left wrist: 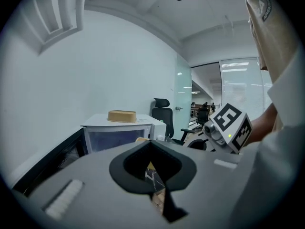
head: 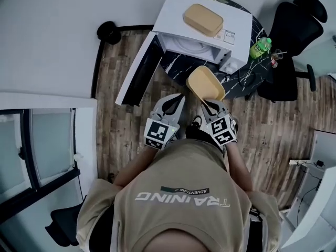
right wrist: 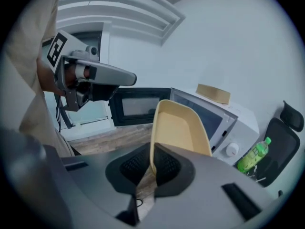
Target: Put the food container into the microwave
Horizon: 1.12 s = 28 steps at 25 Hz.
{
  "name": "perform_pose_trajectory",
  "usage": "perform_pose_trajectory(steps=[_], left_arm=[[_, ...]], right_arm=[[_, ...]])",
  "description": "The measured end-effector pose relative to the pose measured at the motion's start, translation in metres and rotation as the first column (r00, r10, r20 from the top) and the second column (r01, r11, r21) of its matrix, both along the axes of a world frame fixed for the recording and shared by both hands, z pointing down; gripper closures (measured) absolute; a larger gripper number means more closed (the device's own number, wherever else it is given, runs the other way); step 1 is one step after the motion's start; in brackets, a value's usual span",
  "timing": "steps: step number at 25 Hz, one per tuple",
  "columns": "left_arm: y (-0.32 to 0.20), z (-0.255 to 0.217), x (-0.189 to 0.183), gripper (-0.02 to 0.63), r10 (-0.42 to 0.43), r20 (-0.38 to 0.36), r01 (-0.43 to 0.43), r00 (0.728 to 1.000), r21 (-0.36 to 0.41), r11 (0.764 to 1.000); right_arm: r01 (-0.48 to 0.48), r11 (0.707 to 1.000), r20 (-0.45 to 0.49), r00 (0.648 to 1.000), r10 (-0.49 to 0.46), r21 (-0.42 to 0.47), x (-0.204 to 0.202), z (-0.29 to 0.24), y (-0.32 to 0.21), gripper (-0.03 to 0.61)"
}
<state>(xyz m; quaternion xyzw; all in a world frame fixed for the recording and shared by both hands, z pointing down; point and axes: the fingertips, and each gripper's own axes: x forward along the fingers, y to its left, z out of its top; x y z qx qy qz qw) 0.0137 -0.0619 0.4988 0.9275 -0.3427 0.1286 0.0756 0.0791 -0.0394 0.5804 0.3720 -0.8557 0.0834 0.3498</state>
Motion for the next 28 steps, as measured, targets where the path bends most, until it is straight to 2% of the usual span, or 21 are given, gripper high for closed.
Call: perform_pose_trajectory(steps=[9, 15, 20, 28], left_arm=[[-0.048, -0.001, 0.002, 0.611, -0.168, 0.019, 0.168, 0.986, -0.026, 0.985], [-0.065, 0.005, -0.003, 0.611, -0.203, 0.04, 0.205, 0.978, -0.047, 0.978], [-0.087, 0.008, -0.006, 0.612, -0.189, 0.013, 0.189, 0.982, -0.06, 0.98], [-0.138, 0.004, -0.006, 0.611, -0.082, -0.028, 0.082, 0.996, -0.026, 0.996]], right_arm=[[0.13, 0.991, 0.019, 0.991, -0.129, -0.029, 0.014, 0.018, -0.045, 0.555], [0.173, 0.984, 0.025, 0.985, -0.172, -0.043, 0.012, 0.027, -0.066, 0.555], [0.179, 0.982, 0.021, 0.984, -0.178, -0.067, 0.005, 0.032, -0.085, 0.556], [0.089, 0.989, -0.002, 0.996, -0.09, -0.118, 0.0, 0.027, -0.126, 0.555]])
